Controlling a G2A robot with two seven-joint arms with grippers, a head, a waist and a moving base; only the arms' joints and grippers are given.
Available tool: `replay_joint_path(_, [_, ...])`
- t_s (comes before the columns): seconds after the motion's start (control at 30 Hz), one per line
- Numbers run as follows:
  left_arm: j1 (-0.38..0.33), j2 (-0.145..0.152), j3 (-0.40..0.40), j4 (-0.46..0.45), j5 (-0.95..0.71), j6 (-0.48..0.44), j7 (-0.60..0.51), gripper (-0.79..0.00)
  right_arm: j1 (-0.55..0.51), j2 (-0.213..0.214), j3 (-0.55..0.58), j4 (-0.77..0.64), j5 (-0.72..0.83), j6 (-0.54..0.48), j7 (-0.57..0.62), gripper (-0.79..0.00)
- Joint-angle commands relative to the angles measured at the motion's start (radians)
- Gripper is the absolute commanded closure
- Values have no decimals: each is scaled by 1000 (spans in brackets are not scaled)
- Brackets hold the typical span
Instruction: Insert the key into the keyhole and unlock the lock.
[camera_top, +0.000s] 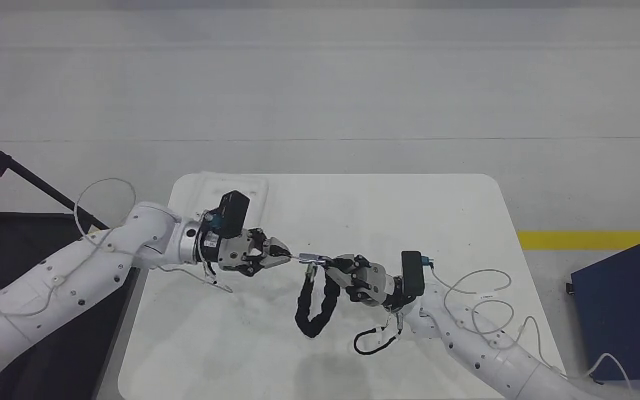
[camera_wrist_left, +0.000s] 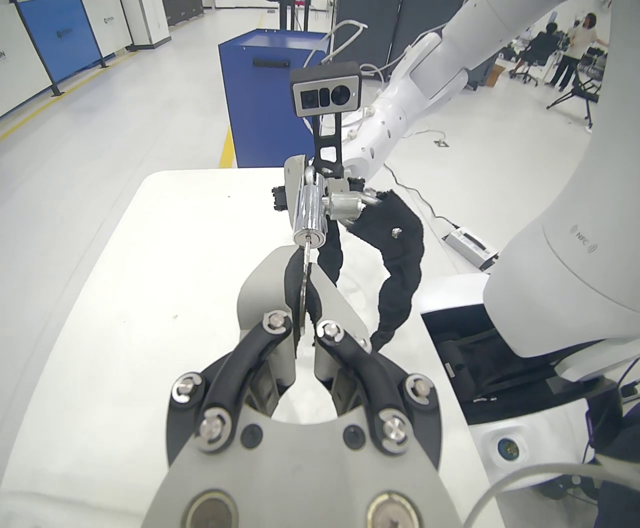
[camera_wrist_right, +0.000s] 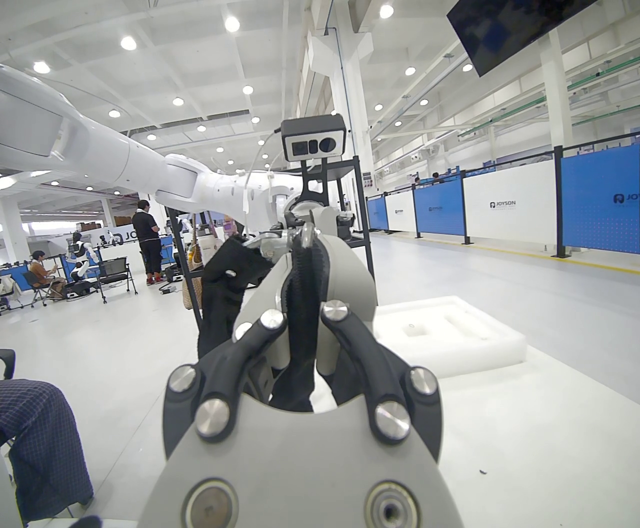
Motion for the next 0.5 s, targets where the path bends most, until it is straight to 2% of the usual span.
replay_joint_path(0.0, [25, 8, -18, -22, 40, 48, 4, 0, 0, 0, 0, 0, 0, 0, 0, 0])
replay_joint_path(0.2, [86, 23, -66, -85, 131, 174, 36, 0, 0, 0, 0, 0, 0, 0, 0, 0])
replay_joint_path(0.47, [172, 31, -125, -189, 333, 452, 128, 0, 0, 0, 0, 0, 0, 0, 0, 0])
